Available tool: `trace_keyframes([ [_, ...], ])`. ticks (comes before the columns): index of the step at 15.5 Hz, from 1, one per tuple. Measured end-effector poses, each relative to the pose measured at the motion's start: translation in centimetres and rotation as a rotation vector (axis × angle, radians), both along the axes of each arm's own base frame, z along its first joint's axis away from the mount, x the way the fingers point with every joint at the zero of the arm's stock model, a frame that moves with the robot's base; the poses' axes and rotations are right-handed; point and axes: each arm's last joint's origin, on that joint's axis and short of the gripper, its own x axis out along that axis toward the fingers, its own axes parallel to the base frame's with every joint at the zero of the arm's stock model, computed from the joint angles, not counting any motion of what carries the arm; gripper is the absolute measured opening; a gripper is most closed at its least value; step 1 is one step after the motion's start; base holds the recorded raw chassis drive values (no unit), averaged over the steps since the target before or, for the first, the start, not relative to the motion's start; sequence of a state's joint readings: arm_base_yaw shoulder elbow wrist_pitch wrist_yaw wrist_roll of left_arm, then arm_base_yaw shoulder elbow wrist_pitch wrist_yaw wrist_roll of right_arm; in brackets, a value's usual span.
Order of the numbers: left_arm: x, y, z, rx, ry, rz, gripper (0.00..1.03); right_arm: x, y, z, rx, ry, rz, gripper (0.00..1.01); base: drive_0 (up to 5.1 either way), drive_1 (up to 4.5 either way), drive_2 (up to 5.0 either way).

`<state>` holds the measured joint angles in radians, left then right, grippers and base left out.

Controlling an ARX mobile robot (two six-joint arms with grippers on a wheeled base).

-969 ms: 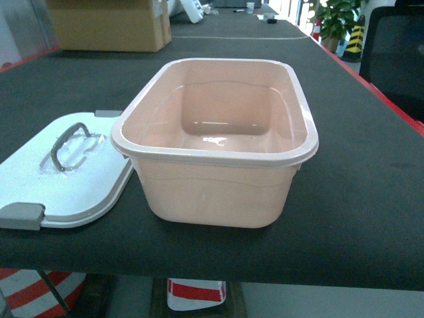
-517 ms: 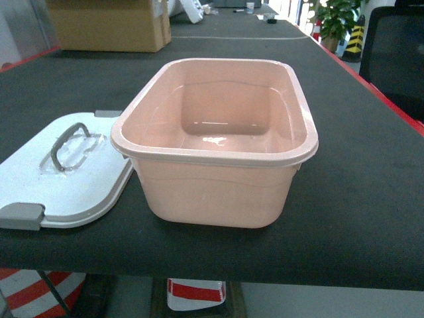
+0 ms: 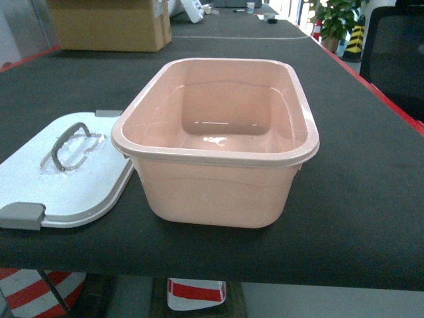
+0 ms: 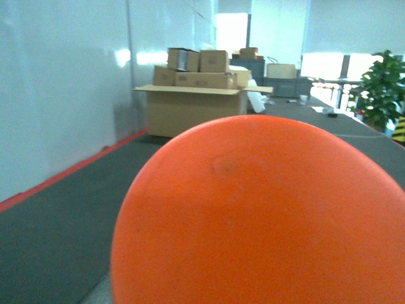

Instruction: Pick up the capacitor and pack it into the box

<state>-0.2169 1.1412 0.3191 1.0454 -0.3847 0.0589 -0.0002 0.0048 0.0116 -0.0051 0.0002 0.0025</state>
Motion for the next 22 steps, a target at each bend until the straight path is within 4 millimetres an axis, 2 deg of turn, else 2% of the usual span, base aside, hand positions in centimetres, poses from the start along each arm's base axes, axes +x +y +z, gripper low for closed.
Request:
trace_keyframes([
  [1,3.7,-2.4,0.5,-0.001,0.055,-0.054,0.44,0.0,0.0,0.0,0.000,0.000,0.000,0.98,0.0,0.00,0.0],
  [3,8.7,-7.4,-0.1,0.012,0.186,-0.169,0.44,0.0,0.0,0.0,0.000,0.000,0.000,0.98,0.0,0.00,0.0],
  [4,12.4,-11.7,0.4,-0.014,0.226,-0.253,0.44,0.0,0.0,0.0,0.000,0.000,0.000,0.98,0.0,0.00,0.0],
  [5,16.0,-16.6,-0.8,-0.033,0.279,-0.323,0.49,0.0,0.0,0.0,0.000,0.000,0.000,0.98,0.0,0.00,0.0],
  [6,16.4,-16.7,-1.3,-0.035,0.281,-0.291,0.85,0.0,0.0,0.0,0.000,0.000,0.000,0.98,0.0,0.00,0.0],
  [7,16.6,-16.3,-1.1,-0.042,0.243,-0.334,0.98,0.0,0.0,0.0,0.000,0.000,0.000,0.98,0.0,0.00,0.0],
  [13,16.1,-14.4,0.0,-0.025,0.211,-0.375,0.98,0.0,0.0,0.0,0.000,0.000,0.000,0.98,0.0,0.00,0.0],
  [22,16.7,-7.3,2.4,-0.021,0.141,-0.252,0.98,0.0,0.0,0.0,0.000,0.000,0.000,0.98,0.0,0.00,0.0],
])
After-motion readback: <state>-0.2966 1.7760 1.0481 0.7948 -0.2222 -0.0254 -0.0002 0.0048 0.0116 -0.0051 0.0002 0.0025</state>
